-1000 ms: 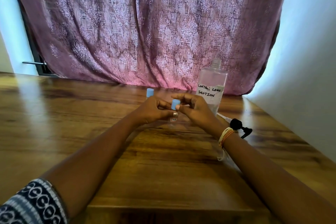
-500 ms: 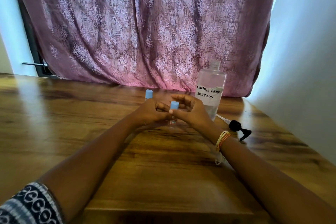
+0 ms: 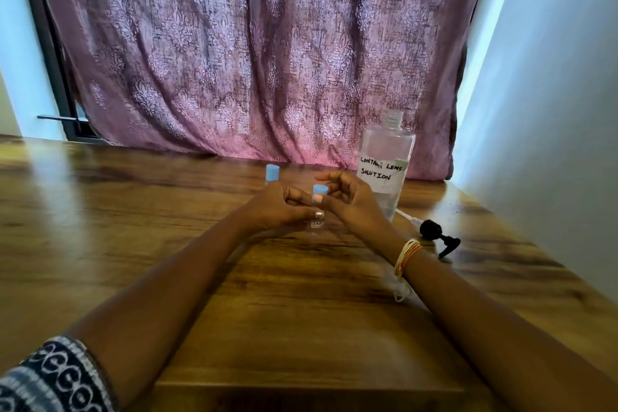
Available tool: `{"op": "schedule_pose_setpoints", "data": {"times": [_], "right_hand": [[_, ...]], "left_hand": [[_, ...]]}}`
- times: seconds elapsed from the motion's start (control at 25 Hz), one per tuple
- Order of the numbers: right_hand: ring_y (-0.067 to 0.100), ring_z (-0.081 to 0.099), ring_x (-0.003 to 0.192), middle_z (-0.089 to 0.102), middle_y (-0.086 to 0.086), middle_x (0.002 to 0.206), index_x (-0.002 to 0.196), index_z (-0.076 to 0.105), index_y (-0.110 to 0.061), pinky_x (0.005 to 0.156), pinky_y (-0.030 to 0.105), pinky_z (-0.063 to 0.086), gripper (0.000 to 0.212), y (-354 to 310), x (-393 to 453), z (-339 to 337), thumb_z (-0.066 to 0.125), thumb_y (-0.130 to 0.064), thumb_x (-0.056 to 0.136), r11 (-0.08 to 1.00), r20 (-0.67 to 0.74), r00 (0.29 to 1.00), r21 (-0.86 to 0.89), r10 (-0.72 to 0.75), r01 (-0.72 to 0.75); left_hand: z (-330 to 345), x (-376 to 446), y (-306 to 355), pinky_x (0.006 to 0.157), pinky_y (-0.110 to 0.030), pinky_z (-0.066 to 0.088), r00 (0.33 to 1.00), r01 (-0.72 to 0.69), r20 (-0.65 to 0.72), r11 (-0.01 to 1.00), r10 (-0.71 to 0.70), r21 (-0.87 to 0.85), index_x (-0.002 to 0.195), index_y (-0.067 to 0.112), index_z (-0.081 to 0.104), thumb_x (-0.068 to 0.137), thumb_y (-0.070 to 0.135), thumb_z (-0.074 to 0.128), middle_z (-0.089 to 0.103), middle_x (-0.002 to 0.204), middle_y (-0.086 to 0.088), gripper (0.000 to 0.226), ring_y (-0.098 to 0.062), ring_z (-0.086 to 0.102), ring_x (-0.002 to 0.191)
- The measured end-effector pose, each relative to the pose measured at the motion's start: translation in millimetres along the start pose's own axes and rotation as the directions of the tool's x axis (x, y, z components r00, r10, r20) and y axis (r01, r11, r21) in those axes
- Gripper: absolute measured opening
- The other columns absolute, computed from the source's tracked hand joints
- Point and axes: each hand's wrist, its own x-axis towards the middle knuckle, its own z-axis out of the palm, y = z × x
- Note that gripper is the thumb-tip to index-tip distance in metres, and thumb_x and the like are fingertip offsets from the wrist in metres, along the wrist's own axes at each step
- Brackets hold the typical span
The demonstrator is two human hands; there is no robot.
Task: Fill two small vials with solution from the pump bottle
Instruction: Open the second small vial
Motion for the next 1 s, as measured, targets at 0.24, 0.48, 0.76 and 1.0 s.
{"op": "schedule_pose_setpoints", "data": {"times": [0.24,0.48,0.76,1.0], "right_hand": [[0.017,0.066,0.099,0.068,0.009,0.108,0.124,0.055,-0.007,0.088,0.027,0.055,0.040,-4.3,-0.3,-5.6,0.065,-0.001,0.085,0.994,0.078,0.996,0.099,0.039,-0.047],[0.017,0.065,0.098,0.067,0.007,0.102,0.115,0.059,-0.012,0.086,0.026,0.054,0.035,-0.3,0.3,-4.4,0.065,0.003,0.084,1.000,0.022,1.000,-0.003,-0.021,0.021],[0.017,0.068,0.096,0.069,0.007,0.100,0.110,0.060,-0.015,0.088,0.028,0.056,0.035,-0.3,3.5,-3.8,0.068,0.003,0.082,0.999,0.031,0.999,0.043,-0.010,0.009],[0.025,0.063,0.089,0.063,0.009,0.089,0.100,0.056,-0.003,0.085,0.040,0.054,0.033,-3.3,9.4,-19.8,0.076,0.004,0.074,0.992,-0.129,0.985,-0.041,0.115,-0.121]], "left_hand": [[0.5,0.0,-0.9,0.059,-0.012,0.046,1.000,0.004,-0.002,1.000,-0.004,0.003,0.077,0.026,0.075,0.075,0.018,0.079,0.073,0.065,0.012,0.009,0.005,0.063,0.060],[0.3,-0.3,1.3,0.054,-0.009,0.043,1.000,-0.007,0.002,0.999,0.007,0.036,0.072,0.025,0.072,0.078,0.017,0.076,0.068,0.056,0.015,0.011,0.007,0.059,0.054],[0.7,1.5,-1.5,0.059,-0.011,0.045,1.000,-0.016,0.003,0.999,0.016,0.043,0.084,0.020,0.076,0.076,0.020,0.078,0.073,0.067,0.012,0.008,0.005,0.063,0.063],[0.7,0.9,-1.1,0.064,-0.010,0.048,0.999,-0.036,0.018,0.999,0.035,0.039,0.100,0.011,0.075,0.077,0.017,0.076,0.075,0.083,0.009,0.023,0.004,0.067,0.073]]}}
